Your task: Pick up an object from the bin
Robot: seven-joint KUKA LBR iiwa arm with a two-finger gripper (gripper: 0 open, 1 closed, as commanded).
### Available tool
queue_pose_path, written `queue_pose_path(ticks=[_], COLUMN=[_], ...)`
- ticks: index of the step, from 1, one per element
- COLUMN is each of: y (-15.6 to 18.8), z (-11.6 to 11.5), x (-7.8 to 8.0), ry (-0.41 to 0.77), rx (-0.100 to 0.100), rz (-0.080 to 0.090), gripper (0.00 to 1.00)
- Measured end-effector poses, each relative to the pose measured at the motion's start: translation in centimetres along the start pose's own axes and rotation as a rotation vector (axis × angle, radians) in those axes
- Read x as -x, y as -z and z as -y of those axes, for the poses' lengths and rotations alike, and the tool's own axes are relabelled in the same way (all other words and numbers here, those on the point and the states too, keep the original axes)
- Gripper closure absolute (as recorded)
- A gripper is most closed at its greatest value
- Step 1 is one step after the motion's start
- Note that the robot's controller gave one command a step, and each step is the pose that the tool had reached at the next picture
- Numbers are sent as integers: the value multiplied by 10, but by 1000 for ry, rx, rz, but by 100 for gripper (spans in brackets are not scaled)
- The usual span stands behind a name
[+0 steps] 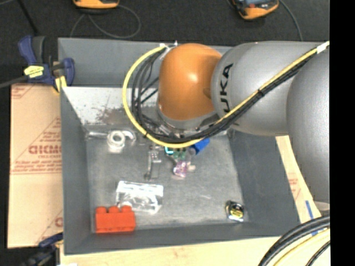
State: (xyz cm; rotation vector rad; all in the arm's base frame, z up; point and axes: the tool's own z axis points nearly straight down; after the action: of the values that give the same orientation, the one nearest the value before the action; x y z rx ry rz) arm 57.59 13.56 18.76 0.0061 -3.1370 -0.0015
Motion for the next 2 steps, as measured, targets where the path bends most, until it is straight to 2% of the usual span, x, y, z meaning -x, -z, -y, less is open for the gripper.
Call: queue_pose_path(ticks=[1,2], y=[-121,-87], z=[-8,5], x=[-88,-86], ry=[-66,-354], rx=[1,2], rz=[5,9], gripper=[0,0])
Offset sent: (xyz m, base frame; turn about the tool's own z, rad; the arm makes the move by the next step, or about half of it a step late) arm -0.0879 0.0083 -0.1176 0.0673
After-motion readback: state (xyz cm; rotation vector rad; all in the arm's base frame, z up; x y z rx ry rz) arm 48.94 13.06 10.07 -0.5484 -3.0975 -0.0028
